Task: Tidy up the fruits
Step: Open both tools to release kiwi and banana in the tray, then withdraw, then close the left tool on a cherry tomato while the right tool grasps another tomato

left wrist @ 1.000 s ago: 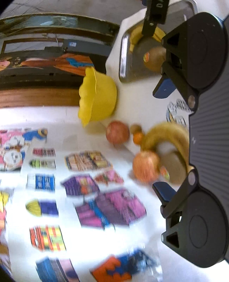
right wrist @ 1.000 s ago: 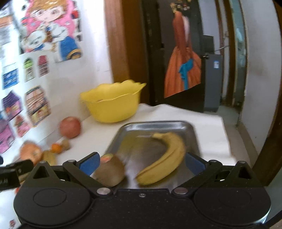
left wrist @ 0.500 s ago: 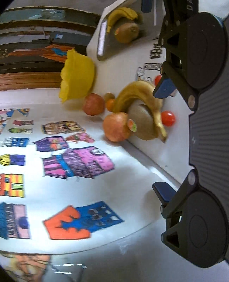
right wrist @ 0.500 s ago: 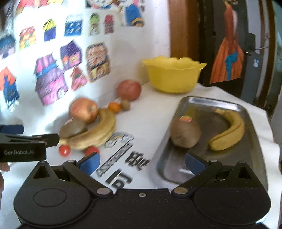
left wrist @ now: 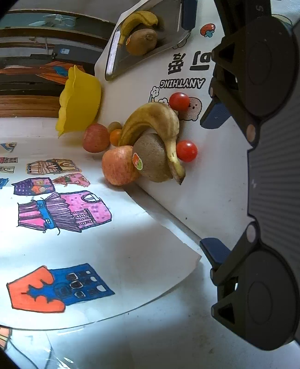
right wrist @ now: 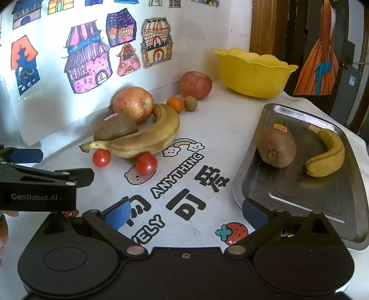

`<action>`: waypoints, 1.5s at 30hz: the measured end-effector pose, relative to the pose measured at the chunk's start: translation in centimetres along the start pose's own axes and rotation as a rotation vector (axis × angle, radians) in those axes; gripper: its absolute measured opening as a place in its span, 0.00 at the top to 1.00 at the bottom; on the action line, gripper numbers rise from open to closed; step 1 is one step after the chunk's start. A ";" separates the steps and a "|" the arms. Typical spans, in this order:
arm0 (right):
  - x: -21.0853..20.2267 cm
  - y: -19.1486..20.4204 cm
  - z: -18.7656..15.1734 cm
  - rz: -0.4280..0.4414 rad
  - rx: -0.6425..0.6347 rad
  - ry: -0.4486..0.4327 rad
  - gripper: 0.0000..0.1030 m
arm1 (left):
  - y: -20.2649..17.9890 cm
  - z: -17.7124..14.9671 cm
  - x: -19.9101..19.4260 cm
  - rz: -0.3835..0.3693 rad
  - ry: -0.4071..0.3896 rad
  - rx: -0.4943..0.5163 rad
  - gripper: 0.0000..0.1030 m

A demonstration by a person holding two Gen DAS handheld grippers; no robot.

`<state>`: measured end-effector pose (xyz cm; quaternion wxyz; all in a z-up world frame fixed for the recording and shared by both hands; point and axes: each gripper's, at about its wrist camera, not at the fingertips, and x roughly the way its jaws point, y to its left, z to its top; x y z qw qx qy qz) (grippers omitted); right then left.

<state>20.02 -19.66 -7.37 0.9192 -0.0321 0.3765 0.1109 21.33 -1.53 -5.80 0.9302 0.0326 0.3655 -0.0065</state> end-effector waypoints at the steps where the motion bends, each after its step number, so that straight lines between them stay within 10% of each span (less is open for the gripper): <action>1: 0.0 0.1 0.0 0.002 0.000 0.000 0.01 | 0.1 0.0 0.0 -0.002 0.000 0.002 0.01; 26: 0.1 -0.6 1.4 -0.145 -0.098 -0.108 0.06 | 0.6 0.2 1.3 -0.098 -0.005 -0.016 0.01; 36: 1.5 -1.3 4.2 0.059 0.034 -0.043 0.12 | -0.6 0.4 2.6 -0.135 -0.005 0.041 0.12; 45: 3.2 -0.1 4.2 0.128 0.027 -0.003 0.37 | -0.8 0.5 2.8 -0.152 -0.026 0.072 0.32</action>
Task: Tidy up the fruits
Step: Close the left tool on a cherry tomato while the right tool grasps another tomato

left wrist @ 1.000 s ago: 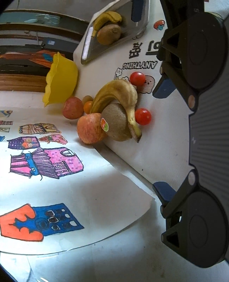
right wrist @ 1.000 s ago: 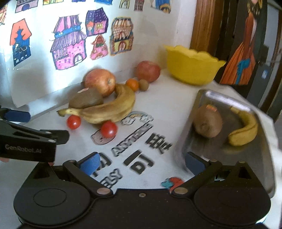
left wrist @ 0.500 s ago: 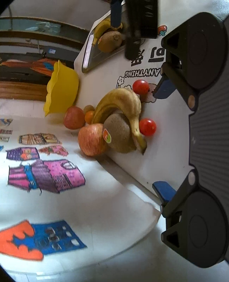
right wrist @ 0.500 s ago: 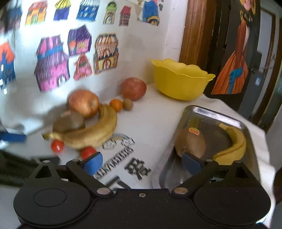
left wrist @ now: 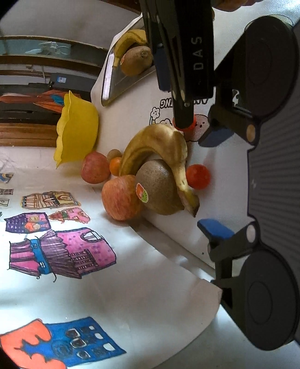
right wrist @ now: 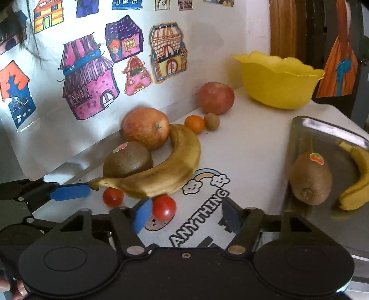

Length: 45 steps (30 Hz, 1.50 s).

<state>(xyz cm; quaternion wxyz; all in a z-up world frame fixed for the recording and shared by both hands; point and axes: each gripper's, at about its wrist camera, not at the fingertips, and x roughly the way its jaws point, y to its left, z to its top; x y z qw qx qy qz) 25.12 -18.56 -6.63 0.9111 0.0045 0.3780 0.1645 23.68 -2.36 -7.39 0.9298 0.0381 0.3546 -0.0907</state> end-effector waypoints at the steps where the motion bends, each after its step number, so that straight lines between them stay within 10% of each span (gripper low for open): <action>1: 0.1 -0.1 0.0 0.012 0.009 0.002 0.40 | 0.0 0.0 0.0 -0.002 -0.001 0.000 0.36; 19: 0.5 -0.2 -0.3 0.065 0.046 0.012 0.53 | 0.0 -0.3 -0.3 0.043 -0.021 -0.011 0.73; 45: 0.5 1.1 -1.7 0.073 -0.123 -0.060 0.73 | -0.5 -0.3 -0.2 0.082 -0.022 -0.013 0.72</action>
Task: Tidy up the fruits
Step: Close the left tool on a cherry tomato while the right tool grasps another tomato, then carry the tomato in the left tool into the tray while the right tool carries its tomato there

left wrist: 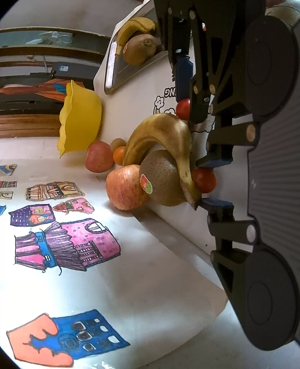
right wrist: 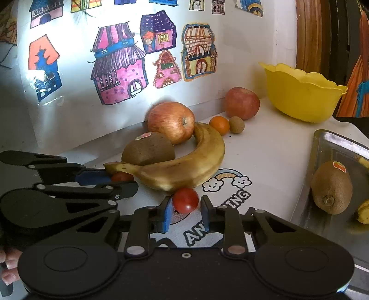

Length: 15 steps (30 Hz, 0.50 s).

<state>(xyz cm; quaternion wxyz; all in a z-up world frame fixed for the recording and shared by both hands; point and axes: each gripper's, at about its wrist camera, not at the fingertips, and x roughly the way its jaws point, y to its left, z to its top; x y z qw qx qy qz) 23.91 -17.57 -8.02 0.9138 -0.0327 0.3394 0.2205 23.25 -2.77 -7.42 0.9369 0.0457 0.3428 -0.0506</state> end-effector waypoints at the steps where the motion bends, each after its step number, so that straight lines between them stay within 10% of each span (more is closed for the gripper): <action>1: 0.0 0.0 -0.1 0.001 0.000 -0.003 0.75 | 0.0 -0.1 -0.1 -0.001 -0.001 -0.001 0.74; 15: -1.8 0.2 -1.5 -0.004 0.051 -0.009 0.75 | -1.0 -0.9 -1.8 -0.027 0.024 0.014 0.76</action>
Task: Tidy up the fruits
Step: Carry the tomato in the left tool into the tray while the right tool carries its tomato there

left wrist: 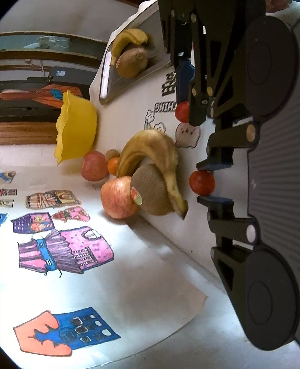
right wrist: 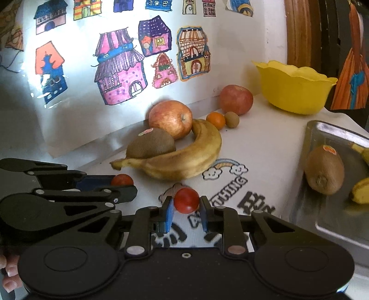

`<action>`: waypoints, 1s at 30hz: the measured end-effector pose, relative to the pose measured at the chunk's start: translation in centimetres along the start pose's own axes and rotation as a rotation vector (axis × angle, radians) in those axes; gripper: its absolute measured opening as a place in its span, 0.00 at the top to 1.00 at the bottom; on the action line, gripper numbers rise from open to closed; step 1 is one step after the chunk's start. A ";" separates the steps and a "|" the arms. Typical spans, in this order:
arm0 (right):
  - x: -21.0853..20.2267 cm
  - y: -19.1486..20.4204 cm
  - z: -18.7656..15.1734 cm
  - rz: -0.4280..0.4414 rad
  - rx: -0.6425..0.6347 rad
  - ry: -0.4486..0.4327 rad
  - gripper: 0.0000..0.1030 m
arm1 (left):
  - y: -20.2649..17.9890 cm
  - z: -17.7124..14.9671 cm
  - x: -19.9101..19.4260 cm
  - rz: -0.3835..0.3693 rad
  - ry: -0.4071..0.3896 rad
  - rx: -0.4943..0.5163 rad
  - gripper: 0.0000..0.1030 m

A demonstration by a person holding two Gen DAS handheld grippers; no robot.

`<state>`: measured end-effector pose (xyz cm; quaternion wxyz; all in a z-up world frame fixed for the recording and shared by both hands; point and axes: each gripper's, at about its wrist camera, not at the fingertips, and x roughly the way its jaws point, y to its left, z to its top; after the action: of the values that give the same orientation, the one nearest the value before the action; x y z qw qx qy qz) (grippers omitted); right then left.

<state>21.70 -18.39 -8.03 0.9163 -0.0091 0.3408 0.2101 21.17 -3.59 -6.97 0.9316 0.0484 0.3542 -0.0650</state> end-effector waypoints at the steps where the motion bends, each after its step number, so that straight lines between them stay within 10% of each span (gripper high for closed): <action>1: -0.3 0.0 -0.2 0.000 0.002 0.000 0.75 | -0.2 -0.1 -0.1 -0.003 0.002 0.002 0.76; 30: -8.7 -12.0 -1.9 -0.146 0.179 -0.146 0.75 | -13.7 4.5 1.7 -0.079 -0.070 0.101 0.76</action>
<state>19.30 -32.98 -5.56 0.9487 0.0632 0.2892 0.1116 23.23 -17.84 -5.37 0.9365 0.0791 0.3193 -0.1212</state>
